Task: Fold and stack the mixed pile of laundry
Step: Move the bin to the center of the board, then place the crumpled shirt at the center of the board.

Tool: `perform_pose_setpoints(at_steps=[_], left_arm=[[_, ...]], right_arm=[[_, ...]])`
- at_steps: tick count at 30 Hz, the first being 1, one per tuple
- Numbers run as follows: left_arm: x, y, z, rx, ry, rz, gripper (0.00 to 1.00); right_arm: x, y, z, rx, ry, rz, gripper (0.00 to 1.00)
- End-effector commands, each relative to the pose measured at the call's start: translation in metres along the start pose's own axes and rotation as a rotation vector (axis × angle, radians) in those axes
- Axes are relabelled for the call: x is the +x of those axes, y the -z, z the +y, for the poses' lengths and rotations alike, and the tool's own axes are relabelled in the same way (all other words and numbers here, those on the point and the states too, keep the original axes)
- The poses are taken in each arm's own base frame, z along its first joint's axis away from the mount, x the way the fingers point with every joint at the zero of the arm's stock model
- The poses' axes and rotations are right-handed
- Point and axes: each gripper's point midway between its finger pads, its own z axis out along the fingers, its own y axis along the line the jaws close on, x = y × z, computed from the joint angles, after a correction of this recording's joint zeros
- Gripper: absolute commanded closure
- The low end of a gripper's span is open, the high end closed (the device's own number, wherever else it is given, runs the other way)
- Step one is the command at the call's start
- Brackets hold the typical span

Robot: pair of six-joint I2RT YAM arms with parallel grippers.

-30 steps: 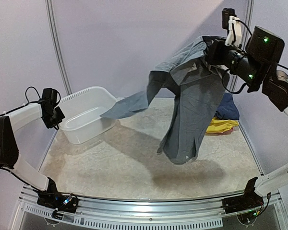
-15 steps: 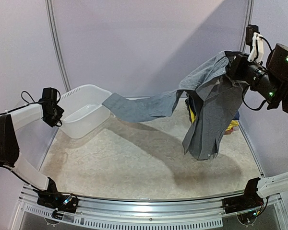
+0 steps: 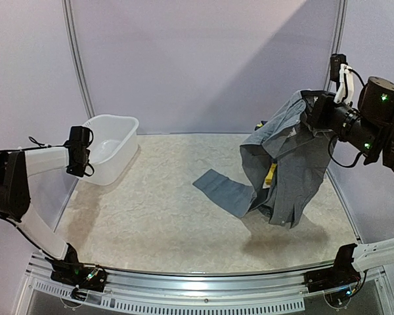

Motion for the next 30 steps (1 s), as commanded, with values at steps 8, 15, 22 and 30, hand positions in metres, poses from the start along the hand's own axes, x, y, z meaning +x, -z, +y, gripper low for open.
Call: perform_pose_setpoints(at_steps=[8, 15, 22, 30], left_arm=[[0.01, -0.01, -0.012, 0.028, 0.116, -0.025, 0.0], [-0.005, 0.028, -0.029, 0.169, 0.004, -0.021, 0.0], [-0.03, 0.063, -0.013, 0.262, -0.097, -0.063, 0.0], [-0.052, 0.097, 0.009, 0.336, -0.181, -0.085, 0.0]], right_arm=[[0.027, -0.016, 0.002, 0.024, 0.0, 0.061, 1.0], [0.022, -0.027, 0.01, 0.03, 0.018, 0.068, 1.0], [0.008, -0.042, 0.041, -0.063, 0.025, 0.069, 1.0], [-0.003, -0.08, 0.128, -0.351, 0.01, 0.123, 1.0]])
